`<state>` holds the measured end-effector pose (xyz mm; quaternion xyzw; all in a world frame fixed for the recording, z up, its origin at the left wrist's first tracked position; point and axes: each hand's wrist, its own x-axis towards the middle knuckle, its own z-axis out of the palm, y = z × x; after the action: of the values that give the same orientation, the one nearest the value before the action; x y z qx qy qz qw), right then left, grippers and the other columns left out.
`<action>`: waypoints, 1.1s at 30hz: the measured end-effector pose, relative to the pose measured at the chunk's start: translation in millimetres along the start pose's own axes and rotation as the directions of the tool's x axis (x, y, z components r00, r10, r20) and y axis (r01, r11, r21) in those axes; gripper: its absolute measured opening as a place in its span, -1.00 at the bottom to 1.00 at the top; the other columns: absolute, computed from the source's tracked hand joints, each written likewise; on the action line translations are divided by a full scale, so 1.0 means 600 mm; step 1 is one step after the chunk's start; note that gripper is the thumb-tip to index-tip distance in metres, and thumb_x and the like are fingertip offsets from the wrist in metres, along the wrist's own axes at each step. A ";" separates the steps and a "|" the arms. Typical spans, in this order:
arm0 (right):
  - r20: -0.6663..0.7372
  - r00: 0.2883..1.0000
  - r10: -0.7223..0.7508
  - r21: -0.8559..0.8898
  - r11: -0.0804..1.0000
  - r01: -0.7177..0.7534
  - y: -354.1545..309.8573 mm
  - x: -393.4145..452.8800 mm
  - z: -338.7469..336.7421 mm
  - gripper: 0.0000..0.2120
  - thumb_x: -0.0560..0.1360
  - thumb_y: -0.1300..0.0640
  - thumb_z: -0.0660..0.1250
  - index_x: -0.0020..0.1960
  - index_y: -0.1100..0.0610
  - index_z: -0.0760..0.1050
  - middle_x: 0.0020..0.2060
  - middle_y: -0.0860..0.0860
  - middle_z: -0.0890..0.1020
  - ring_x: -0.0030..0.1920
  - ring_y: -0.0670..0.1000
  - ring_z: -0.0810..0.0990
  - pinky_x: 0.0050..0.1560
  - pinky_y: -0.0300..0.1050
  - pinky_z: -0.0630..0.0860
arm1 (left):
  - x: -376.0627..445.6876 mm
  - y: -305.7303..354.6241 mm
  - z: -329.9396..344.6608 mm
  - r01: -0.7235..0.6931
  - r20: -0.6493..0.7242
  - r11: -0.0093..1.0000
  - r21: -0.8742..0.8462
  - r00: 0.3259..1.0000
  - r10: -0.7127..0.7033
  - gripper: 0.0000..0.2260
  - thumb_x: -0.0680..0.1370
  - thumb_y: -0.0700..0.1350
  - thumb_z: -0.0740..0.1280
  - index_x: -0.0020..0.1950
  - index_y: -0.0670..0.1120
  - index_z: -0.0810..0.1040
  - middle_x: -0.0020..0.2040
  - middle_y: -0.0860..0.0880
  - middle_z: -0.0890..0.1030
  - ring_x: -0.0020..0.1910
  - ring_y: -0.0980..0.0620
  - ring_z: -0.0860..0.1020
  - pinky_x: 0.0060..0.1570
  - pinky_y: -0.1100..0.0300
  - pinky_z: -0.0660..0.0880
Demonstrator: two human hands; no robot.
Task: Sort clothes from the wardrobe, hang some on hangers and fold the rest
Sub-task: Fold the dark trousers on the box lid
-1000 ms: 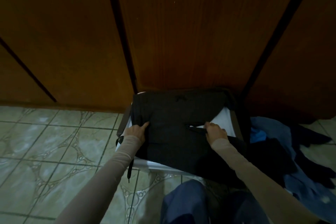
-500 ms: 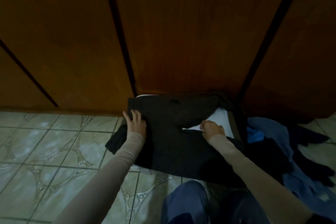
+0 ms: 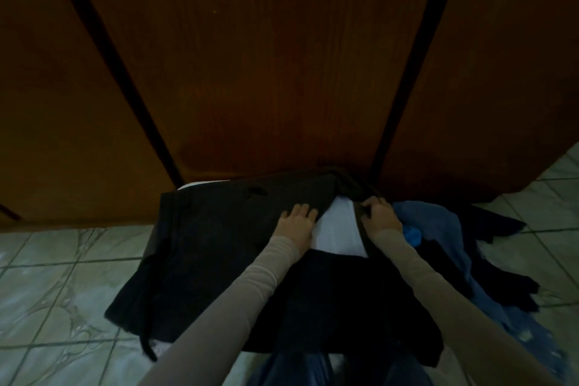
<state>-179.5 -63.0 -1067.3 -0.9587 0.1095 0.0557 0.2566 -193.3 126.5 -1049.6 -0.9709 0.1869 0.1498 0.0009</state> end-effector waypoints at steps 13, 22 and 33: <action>0.158 0.985 0.071 -0.053 0.997 -0.063 0.015 0.088 0.015 -0.45 0.57 -0.07 0.16 0.50 -0.05 0.07 0.48 0.14 0.14 0.46 0.21 0.10 0.43 0.27 -0.12 | 0.094 0.019 0.008 0.167 0.031 0.984 -0.064 0.986 -0.165 -0.39 0.58 -0.15 0.20 0.53 -0.09 -0.06 0.50 -0.17 0.09 0.46 -0.17 0.12 0.32 -0.06 0.28; -0.065 0.990 -0.125 -0.220 0.970 0.108 -0.010 0.081 0.017 -0.75 0.61 0.08 0.09 0.24 0.06 0.41 0.20 0.06 0.44 0.25 0.08 0.34 0.25 0.06 0.18 | 0.100 0.008 -0.023 0.268 0.027 0.908 -0.323 0.961 -0.274 -0.48 0.59 -0.28 0.15 0.52 -0.12 0.05 0.48 -0.21 0.15 0.38 -0.22 0.29 0.34 -0.02 0.26; 0.233 0.964 -0.127 -0.354 0.912 0.206 0.003 0.078 -0.012 -0.23 0.42 -0.35 0.22 0.38 0.19 0.23 0.31 0.13 0.34 0.34 0.12 0.30 0.43 0.25 -0.03 | 0.108 0.025 -0.012 0.311 0.048 0.765 -0.564 0.937 -0.346 -0.65 0.62 -0.20 0.07 0.40 -0.17 0.35 0.38 -0.23 0.35 0.36 -0.19 0.29 0.38 -0.01 0.24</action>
<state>-134.5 -76.7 -1069.7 -0.9849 -0.0126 0.1516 0.0826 -139.4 88.3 -1060.5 -0.9489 -0.0385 0.1670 -0.2649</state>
